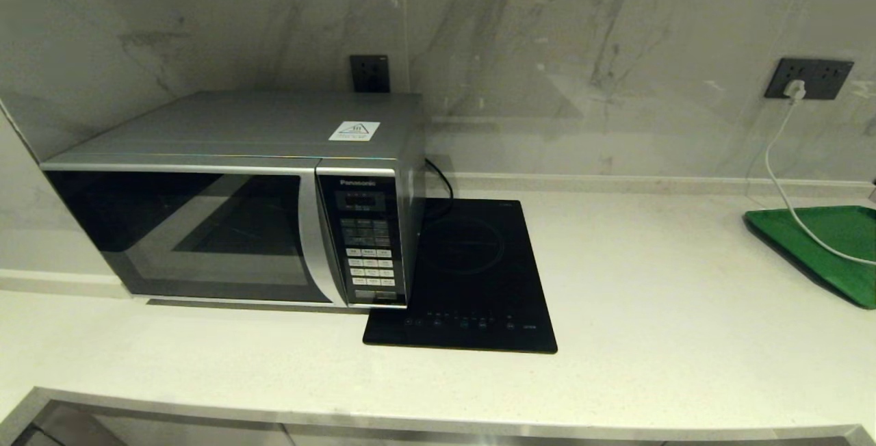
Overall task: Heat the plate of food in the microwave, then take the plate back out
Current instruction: Open the microwave oven
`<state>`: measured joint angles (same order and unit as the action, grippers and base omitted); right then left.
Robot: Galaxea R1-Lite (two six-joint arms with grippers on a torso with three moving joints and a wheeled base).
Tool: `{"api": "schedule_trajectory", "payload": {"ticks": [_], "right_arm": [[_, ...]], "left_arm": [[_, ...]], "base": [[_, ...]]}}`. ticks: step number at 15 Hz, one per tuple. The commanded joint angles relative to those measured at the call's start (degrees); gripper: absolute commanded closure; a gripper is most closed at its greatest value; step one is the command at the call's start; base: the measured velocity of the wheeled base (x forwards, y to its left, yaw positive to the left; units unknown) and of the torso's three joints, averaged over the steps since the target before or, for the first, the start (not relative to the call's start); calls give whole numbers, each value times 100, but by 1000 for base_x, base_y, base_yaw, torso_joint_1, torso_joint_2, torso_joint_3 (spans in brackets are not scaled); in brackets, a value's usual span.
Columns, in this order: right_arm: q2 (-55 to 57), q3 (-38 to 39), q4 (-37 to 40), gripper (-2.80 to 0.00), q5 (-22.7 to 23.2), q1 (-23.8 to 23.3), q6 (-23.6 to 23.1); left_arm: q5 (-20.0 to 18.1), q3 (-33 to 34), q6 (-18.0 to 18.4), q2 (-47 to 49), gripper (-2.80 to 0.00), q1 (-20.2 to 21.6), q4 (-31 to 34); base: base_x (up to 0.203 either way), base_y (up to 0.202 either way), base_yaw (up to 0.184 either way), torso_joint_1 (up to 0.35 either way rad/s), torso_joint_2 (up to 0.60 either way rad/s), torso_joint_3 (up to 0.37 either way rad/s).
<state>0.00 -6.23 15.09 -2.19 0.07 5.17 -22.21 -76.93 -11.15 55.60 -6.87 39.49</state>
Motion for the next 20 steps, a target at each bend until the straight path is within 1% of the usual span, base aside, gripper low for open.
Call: {"api": "schedule_trajectory", "payload": {"ticks": [1, 2, 3, 4, 5, 6, 7, 8, 9, 11, 12, 13, 14, 17, 20], "right_arm": [[4, -1, 10, 0, 0, 9, 2], [5, -1, 6, 0, 0, 2, 2], [1, -1, 6, 0, 0, 1, 2], [3, -1, 4, 0, 0, 1, 2], [0, -1, 3, 0, 0, 1, 2], [5, -1, 11, 0, 0, 1, 2], [1, -1, 4, 0, 0, 1, 2], [9, -1, 11, 0, 0, 1, 2], [2, -1, 9, 0, 0, 1, 2], [0, -1, 11, 0, 0, 1, 2], [3, -1, 6, 0, 0, 1, 2], [9, -1, 11, 0, 0, 1, 2], [6, -1, 8, 0, 0, 1, 2], [0, -1, 11, 0, 0, 1, 2], [0, -1, 11, 0, 0, 1, 2]], "left_arm": [[-2031, -138, -124, 1243, 0, 232, 47], [-2840, -137, -111, 1471, 0, 527, 4], [-3554, -120, -40, 1752, 0, 876, -71], [-4319, -34, 157, 1976, 0, 1241, -144], [-4881, 214, 565, 2189, 0, 1564, -210], [-5144, 552, 1200, 2496, 0, 1759, -255], [-5192, 928, 1881, 2850, 0, 1876, -285], [-5116, 1286, 2288, 3072, 0, 1958, -376], [-5064, 1578, 2467, 3259, -280, 2039, -661], [-5069, 2079, 2645, 3438, -280, 2107, -1331], [-5156, 2277, 2814, 3551, -280, 2109, -1633], [-5228, 2329, 2966, 3704, -280, 2096, -1963], [-5258, 2344, 3036, 3807, -280, 2053, -2250], [-5267, 2335, 3253, 4052, -280, 1880, -2731], [-5228, 2312, 3294, 4264, -280, 1662, -3086]], "base": [[0, 0, 0, 0, 0, 0], [0, 0, 0, 0, 0, 0], [0, 0, 0, 0, 0, 0], [0, 0, 0, 0, 0, 0], [0, 0, 0, 0, 0, 0], [0, 0, 0, 0, 0, 0], [0, 0, 0, 0, 0, 0], [0, 0, 0, 0, 0, 0], [0, 0, 0, 0, 0, 0], [0, 0, 0, 0, 0, 0], [0, 0, 0, 0, 0, 0], [0, 0, 0, 0, 0, 0], [0, 0, 0, 0, 0, 0], [0, 0, 0, 0, 0, 0], [0, 0, 0, 0, 0, 0]]}}
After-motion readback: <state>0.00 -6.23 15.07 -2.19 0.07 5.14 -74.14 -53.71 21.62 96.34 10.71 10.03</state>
